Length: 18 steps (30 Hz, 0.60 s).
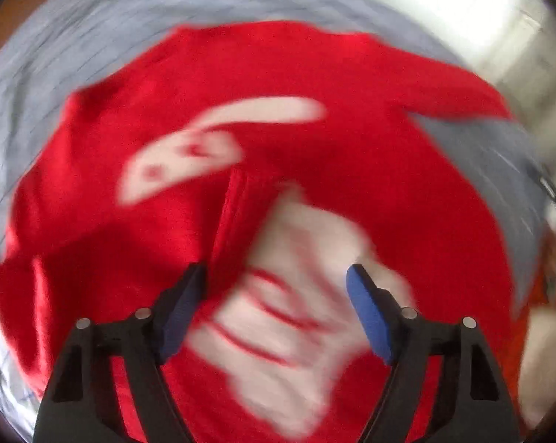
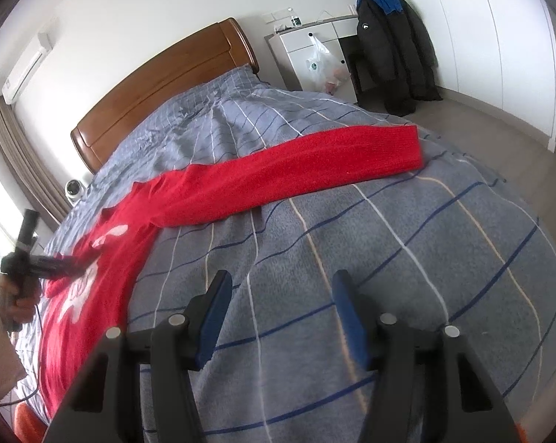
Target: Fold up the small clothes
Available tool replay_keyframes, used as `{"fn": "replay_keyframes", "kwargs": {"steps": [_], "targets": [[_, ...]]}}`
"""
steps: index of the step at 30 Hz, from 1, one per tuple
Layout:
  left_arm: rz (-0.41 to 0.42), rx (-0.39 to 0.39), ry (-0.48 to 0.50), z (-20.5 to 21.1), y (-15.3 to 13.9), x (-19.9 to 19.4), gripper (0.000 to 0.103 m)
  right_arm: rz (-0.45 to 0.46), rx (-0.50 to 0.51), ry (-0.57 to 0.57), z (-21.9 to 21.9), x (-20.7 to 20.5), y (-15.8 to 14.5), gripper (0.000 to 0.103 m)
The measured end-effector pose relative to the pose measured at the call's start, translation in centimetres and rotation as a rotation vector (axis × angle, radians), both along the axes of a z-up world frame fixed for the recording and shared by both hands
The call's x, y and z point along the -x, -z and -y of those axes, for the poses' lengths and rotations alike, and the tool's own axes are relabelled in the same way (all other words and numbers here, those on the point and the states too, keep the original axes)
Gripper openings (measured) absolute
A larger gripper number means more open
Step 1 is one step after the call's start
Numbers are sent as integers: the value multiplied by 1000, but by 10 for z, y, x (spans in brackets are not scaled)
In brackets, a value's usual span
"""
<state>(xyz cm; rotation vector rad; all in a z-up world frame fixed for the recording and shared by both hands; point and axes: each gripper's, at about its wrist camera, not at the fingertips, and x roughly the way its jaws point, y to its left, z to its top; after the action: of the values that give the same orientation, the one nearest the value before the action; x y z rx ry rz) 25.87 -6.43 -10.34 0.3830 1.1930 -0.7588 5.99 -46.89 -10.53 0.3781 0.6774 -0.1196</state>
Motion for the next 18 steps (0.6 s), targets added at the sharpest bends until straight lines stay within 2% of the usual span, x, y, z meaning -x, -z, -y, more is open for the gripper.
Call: {"fn": "replay_keyframes", "kwargs": {"steps": [2, 3, 5, 7, 10, 12, 14, 15, 16, 17, 18], "targets": [[-20, 31, 135, 2, -14, 34, 80, 0, 0, 1, 0, 0, 0, 57], [-7, 22, 185, 1, -21, 50, 80, -1, -1, 0, 0, -1, 0, 56], [38, -18, 219, -4, -31, 65, 81, -3, -4, 0, 1, -1, 1, 56], [105, -47, 155, -7, -42, 57, 82, -5, -9, 1, 1, -2, 2, 57], [218, -85, 2, -5, -45, 36, 84, -6, -12, 4, 1, -2, 3, 57], [248, -135, 3, 7, -30, 23, 84, -5, -12, 3, 2, -2, 3, 57], [268, -217, 30, 21, -8, 14, 73, -5, -13, 4, 2, -2, 3, 57], [263, -258, 30, 26, 5, 9, 54, -6, -13, 4, 2, -2, 3, 57], [242, -272, 12, 22, 10, 5, 30, -6, -13, 3, 1, -2, 3, 57], [222, -257, -28, 20, 13, -2, 20, -6, -12, 3, 1, -2, 3, 57], [228, -225, -98, 13, 7, -9, 3, -6, -13, 3, 2, -2, 3, 57]]}}
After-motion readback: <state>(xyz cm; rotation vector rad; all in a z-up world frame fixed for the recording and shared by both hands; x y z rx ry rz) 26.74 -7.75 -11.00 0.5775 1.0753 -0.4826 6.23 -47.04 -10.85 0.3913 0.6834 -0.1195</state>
